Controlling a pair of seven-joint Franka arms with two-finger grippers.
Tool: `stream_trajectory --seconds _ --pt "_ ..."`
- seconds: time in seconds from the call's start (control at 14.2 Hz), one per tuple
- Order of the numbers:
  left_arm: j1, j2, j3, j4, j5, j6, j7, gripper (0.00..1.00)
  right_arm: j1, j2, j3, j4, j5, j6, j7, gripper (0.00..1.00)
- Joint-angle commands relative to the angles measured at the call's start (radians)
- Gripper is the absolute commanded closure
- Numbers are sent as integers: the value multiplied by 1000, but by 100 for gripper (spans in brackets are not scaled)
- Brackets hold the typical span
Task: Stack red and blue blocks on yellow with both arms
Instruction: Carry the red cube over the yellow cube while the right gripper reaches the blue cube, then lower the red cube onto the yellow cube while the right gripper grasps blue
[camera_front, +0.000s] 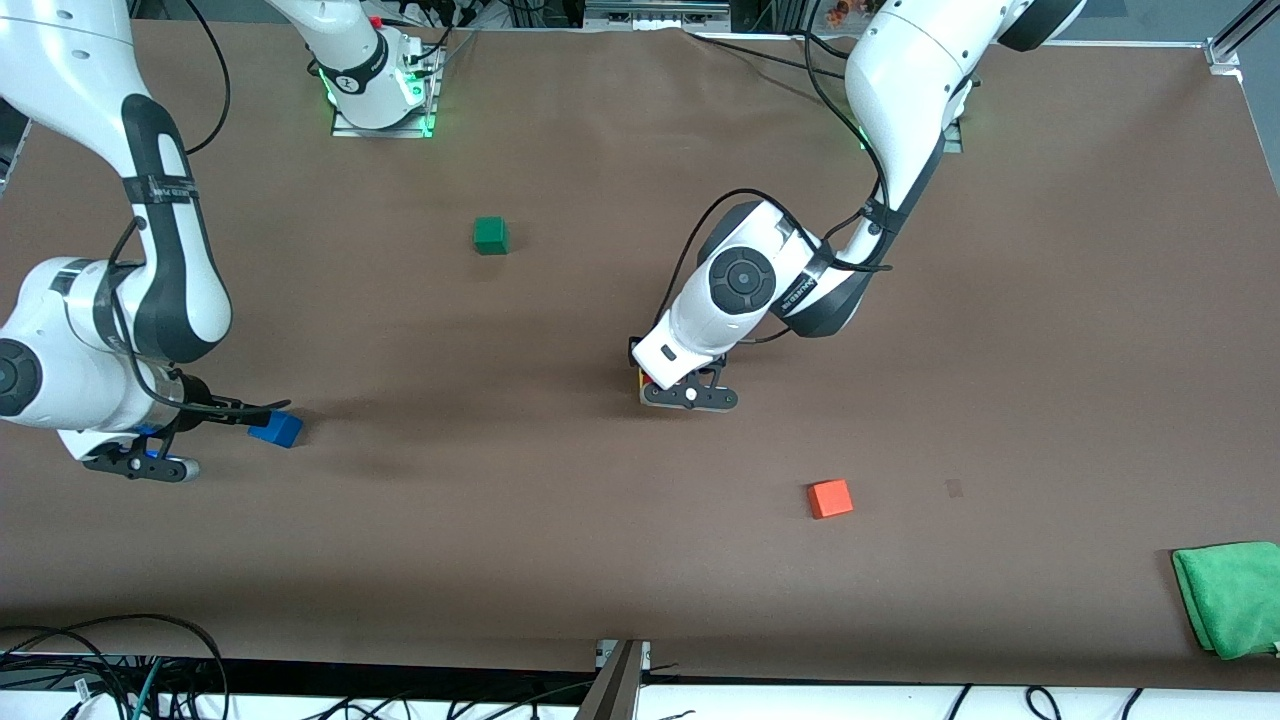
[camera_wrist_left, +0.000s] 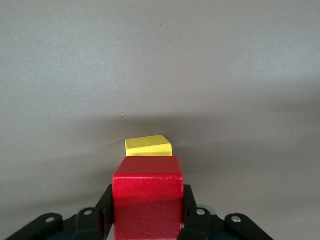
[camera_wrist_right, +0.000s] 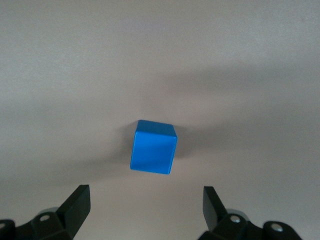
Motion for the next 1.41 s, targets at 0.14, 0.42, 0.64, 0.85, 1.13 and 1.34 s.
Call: stream_trajectory --seconds 0.14,0.42,0.64,0.85,1.13,1.34 --pt "-34 16 23 41 -2 -22 -35 100 -6 54 3 13 5 49 70 0" --pt "-40 26 26 39 -1 -22 -49 100 -11 80 2 2 5 93 70 0" --pt "-40 34 29 39 -1 -22 -49 100 -11 87 2 5 5 110 70 0" --pt "-39 35 29 39 -2 -22 -51 100 -11 103 2 5 5 127 70 0" --pt "-40 37 29 41 -1 -22 -69 100 -11 110 2 -13 5 130 71 0" --pt "-40 37 29 44 -2 -20 -74 100 -12 112 2 -24 5 144 71 0"
